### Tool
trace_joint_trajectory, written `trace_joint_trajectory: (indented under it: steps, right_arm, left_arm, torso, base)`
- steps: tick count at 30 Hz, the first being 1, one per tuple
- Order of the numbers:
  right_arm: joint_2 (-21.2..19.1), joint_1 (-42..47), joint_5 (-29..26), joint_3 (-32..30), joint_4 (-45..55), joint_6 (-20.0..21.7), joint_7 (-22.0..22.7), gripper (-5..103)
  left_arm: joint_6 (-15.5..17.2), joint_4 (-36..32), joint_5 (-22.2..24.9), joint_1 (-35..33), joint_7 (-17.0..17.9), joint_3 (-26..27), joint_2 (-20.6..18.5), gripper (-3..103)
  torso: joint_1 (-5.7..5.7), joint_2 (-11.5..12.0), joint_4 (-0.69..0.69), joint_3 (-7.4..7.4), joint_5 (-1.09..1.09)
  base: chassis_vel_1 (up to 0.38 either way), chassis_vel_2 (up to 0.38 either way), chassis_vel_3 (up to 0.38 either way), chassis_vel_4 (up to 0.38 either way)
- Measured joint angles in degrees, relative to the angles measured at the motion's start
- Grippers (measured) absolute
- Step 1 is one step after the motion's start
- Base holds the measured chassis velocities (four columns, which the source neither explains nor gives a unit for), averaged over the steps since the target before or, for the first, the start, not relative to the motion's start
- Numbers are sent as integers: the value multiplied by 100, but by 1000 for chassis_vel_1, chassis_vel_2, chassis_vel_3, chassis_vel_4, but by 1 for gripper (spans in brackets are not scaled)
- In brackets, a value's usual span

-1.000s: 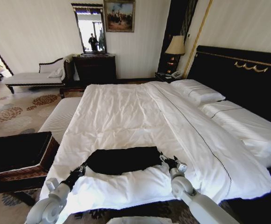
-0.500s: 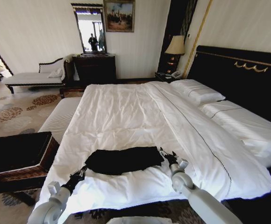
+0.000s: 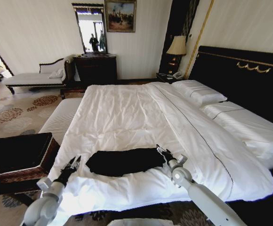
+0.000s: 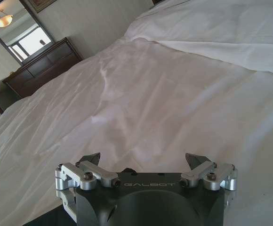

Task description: Fold the clothes on the bed and place them into the basket.

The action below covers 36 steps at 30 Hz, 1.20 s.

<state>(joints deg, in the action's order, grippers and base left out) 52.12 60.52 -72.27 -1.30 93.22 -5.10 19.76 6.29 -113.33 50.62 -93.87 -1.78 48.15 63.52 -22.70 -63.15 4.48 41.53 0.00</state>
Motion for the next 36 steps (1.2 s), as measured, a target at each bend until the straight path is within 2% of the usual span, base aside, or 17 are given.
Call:
trace_joint_trajectory:
  steps: [2,3,6,7,8,9,10,13,14,16,17,18,20,23,25,28,36]
  right_arm:
    - [-2,-38,-32,15,-37,33,-28,100]
    - [-2,-73,-43,31,-73,56,-89,95]
    - [-1,-92,-44,49,-85,93,-179,85]
    - [0,-93,-35,67,-85,117,-233,79]
    - [-1,-92,-25,76,-85,128,-254,74]
    - [-3,-87,-10,84,-85,138,-269,74]
    - [-3,-87,-10,84,-85,138,-269,74]
    - [-23,-37,59,89,-75,180,-279,57]
    - [-30,-13,97,88,-74,183,-280,52]
    - [-32,2,121,88,-74,184,-283,52]
    - [-31,25,151,86,-74,184,-295,47]
    - [-31,52,181,82,-69,184,-309,36]
    - [-32,60,186,80,-64,184,-315,36]
    - [-30,112,251,76,-5,184,-351,20]
    - [-31,116,266,76,1,184,-356,20]
    - [-33,128,318,76,8,171,-375,4]
    - [-40,205,321,-7,117,123,-374,0]
  left_arm:
    - [26,-25,56,26,27,59,-15,64]
    - [32,-43,31,4,30,60,-19,69]
    - [33,-65,-35,-32,30,31,10,69]
    - [34,-82,-62,-42,31,4,47,85]
    - [36,-95,-67,-42,32,-9,65,85]
    - [40,-114,-69,-40,35,-21,80,90]
    - [40,-114,-69,-40,35,-21,80,90]
    - [65,-176,-47,-31,49,-28,89,100]
    - [82,-200,-21,-31,56,-24,86,100]
    - [87,-209,-10,-31,58,-20,83,100]
    - [92,-216,-4,-35,62,-14,82,100]
    - [96,-218,-4,-44,66,-13,85,100]
    - [96,-218,-4,-47,66,-13,87,100]
    - [100,-206,-32,-64,68,-13,107,100]
    - [100,-201,-39,-65,68,-14,110,100]
    - [101,-181,-53,-74,77,-13,119,100]
    - [102,-158,-80,-105,89,3,135,100]
  torso:
    - [0,0,0,0,0]
    - [0,0,-2,0,-1]
    - [0,0,-3,0,-1]
    - [0,0,-3,0,-1]
    - [0,0,-3,0,-1]
    - [0,0,-2,0,-1]
    - [0,0,-2,0,-1]
    - [0,0,-2,0,0]
    - [0,0,-2,0,-1]
    - [0,0,-2,-1,-1]
    - [0,0,-2,0,0]
    - [0,0,-2,0,0]
    - [0,0,-2,0,0]
    - [0,0,-2,0,0]
    - [0,0,-2,0,0]
    - [0,0,-2,0,0]
    - [0,0,-2,0,-1]
  base:
    - [0,0,0,0]
    - [0,0,0,0]
    - [0,0,0,0]
    - [0,0,0,0]
    - [0,0,0,0]
    - [0,0,0,0]
    - [0,0,0,0]
    - [0,0,0,0]
    - [0,0,0,0]
    - [0,0,0,0]
    - [0,0,0,0]
    - [0,0,0,0]
    - [0,0,0,0]
    - [0,0,0,0]
    - [0,0,0,0]
    - [0,0,0,0]
    - [0,0,0,0]
